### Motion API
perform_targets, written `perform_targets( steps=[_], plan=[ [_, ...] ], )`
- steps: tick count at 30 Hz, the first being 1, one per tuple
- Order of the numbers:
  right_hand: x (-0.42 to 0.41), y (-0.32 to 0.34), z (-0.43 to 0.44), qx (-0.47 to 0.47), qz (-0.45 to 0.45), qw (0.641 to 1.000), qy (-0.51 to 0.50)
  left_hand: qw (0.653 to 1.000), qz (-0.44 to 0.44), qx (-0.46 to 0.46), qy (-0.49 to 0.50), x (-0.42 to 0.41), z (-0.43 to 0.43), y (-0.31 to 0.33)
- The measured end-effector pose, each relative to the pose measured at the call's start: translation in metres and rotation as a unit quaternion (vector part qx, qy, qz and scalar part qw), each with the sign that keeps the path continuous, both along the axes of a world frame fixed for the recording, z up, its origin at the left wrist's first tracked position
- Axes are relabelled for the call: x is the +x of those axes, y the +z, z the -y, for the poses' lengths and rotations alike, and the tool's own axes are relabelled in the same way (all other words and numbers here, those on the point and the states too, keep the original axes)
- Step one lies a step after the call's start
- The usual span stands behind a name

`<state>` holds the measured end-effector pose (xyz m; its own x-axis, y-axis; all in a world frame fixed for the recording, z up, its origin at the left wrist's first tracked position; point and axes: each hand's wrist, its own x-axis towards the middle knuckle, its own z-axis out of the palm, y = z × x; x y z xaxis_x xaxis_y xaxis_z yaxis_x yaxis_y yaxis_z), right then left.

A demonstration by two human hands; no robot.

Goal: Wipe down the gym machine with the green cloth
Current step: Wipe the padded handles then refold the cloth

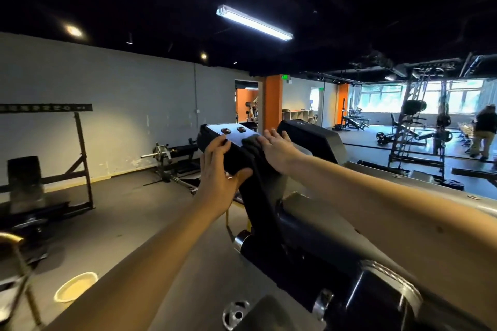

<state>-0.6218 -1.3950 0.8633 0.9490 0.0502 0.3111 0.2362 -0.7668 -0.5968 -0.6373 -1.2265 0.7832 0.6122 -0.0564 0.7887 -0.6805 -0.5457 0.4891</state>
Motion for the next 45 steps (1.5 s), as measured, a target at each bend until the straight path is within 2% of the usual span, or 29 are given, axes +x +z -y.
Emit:
perform_targets(
  steps=[2,4,6,10,13,16,21,25,30,35,40,45],
  plan=[
    [-0.008,0.005,-0.001,0.010,0.023,0.999,0.020,1.000,-0.011,0.012,-0.003,-0.001,-0.004,-0.001],
    [-0.034,-0.005,0.001,-0.020,0.089,0.995,0.049,1.000,-0.006,0.020,-0.006,0.000,-0.012,-0.001],
    [-0.055,-0.023,0.005,-0.004,0.152,0.986,0.073,1.000,0.000,0.018,0.001,0.005,-0.019,-0.001],
    [-0.068,-0.049,0.010,-0.016,0.191,0.975,0.113,1.000,0.000,0.008,0.002,0.015,-0.023,0.001],
    [-0.059,-0.032,0.008,0.007,0.178,0.979,0.099,1.000,0.022,0.014,-0.010,0.023,-0.026,-0.002],
    [-0.029,0.002,-0.004,0.022,0.103,0.993,0.055,1.000,0.016,0.018,-0.012,0.023,-0.030,-0.001],
    [-0.002,0.025,-0.021,0.023,0.032,0.999,0.024,0.998,-0.043,0.034,-0.007,0.017,-0.035,0.012],
    [-0.038,0.005,-0.005,0.023,0.068,0.995,0.065,0.998,-0.040,0.041,0.000,0.015,-0.038,0.017],
    [-0.055,-0.017,0.006,0.024,0.128,0.991,0.040,0.999,-0.037,0.036,0.007,0.017,-0.036,0.015],
    [-0.015,0.013,-0.004,-0.014,0.131,0.991,-0.003,0.999,-0.029,0.038,0.015,0.023,-0.033,0.013],
    [0.041,0.037,-0.034,0.015,0.087,0.995,-0.043,0.997,-0.060,0.051,0.009,0.014,-0.034,0.019],
    [0.007,0.021,-0.020,0.010,0.090,0.996,0.009,0.995,-0.082,0.055,0.011,0.008,-0.037,0.026]
  ],
)
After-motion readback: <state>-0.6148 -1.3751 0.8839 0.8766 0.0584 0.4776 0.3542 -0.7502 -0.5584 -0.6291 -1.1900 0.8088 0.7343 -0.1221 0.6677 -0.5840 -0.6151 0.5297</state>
